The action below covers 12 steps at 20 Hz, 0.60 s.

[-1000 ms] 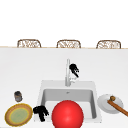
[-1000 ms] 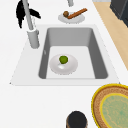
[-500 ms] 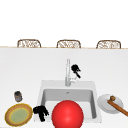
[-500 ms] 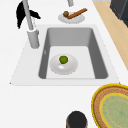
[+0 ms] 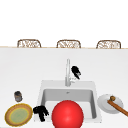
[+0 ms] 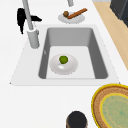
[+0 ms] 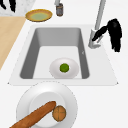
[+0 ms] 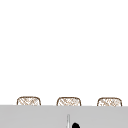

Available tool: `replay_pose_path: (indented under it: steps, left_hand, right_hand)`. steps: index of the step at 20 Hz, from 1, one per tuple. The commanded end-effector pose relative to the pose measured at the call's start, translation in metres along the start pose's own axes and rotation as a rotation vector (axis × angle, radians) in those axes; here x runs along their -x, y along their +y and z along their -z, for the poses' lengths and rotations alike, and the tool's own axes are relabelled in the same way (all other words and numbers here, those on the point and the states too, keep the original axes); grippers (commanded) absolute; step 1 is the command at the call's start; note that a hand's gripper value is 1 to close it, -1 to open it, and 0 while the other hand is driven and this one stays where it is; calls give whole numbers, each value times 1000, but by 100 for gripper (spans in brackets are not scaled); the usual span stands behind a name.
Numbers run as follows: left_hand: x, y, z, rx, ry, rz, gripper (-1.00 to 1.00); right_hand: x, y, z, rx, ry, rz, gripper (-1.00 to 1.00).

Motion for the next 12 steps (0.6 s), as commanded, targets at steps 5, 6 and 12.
replay_pose_path:
  steps: [5, 6, 12]
  left_hand:
    - [0, 0, 0, 0, 0, 0, 0]
    - [0, 0, 0, 0, 0, 0, 0]
    - [0, 0, 0, 0, 0, 0, 0]
  right_hand:
    - [-7, -3, 23, -78, -72, 12, 100]
    - [-6, -4, 21, -103, -82, -5, 100]
    - [9, 3, 9, -236, -88, 68, 100]
